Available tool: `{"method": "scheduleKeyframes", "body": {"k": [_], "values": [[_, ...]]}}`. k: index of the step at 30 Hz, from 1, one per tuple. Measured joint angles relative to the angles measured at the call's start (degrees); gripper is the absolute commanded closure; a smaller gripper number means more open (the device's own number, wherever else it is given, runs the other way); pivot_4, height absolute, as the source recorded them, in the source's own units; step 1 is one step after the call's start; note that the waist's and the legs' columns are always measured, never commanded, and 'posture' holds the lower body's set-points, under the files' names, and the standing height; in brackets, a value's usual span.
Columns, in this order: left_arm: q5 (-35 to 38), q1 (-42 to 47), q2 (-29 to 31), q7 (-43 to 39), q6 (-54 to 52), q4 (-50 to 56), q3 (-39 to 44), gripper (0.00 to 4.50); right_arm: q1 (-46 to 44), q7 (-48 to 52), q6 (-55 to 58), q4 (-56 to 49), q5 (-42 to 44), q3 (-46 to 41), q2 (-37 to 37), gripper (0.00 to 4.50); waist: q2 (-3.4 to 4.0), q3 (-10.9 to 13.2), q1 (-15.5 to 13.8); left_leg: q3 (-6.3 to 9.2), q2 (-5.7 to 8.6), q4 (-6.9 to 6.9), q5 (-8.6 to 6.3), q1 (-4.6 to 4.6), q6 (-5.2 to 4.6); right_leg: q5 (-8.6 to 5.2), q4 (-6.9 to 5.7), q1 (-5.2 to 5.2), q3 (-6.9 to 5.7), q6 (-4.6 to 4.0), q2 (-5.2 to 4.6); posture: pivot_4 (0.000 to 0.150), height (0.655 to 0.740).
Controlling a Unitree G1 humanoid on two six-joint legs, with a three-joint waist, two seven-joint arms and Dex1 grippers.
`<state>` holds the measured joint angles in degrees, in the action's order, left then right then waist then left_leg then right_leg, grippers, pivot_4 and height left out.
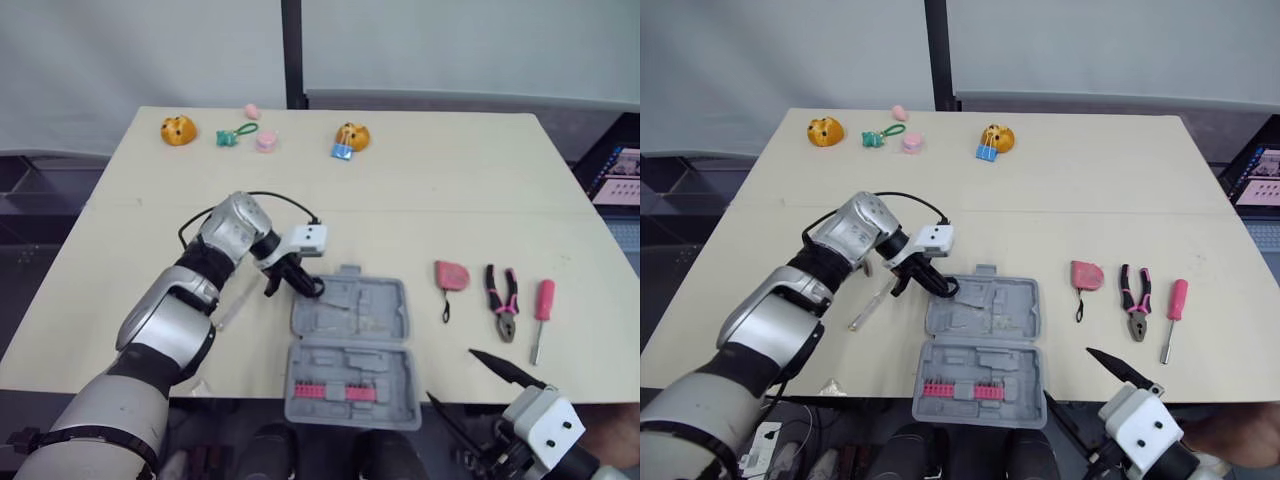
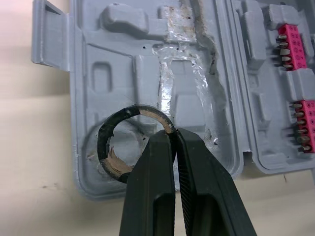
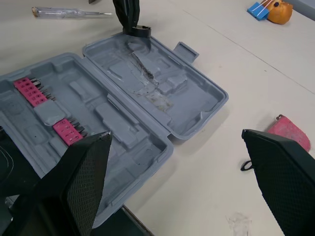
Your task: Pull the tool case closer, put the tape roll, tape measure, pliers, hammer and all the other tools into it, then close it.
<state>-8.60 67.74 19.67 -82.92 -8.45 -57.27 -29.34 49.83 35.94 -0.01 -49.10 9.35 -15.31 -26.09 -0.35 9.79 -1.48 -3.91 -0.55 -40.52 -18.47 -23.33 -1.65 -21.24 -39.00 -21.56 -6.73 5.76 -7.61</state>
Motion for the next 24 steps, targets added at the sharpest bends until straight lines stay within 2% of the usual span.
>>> {"method": "scheduleKeyframes", "body": {"k": [12,24], "values": [[-3.06,1.21,-1.43,2.63,3.69,-6.45,1.44,4.44,1.35,0.01,-0.1,-0.06,0.27,-1.31,0.06,0.0,0.0,0.0,0.0,-0.01,0.01,0.0,-0.01,0.0,0.0,0.0,0.0,-0.01,0.0,0.0,0.0,0.15,0.6677],[-5.03,1.35,-2.26,3.56,5.28,-8.53,3.15,4.44,1.38,0.01,-0.1,-0.33,0.38,-2.16,0.06,0.0,-0.01,0.0,0.0,0.0,0.0,0.0,-0.01,0.0,0.01,0.0,0.0,-0.01,-0.01,0.0,0.0,0.15,0.6677]]}}
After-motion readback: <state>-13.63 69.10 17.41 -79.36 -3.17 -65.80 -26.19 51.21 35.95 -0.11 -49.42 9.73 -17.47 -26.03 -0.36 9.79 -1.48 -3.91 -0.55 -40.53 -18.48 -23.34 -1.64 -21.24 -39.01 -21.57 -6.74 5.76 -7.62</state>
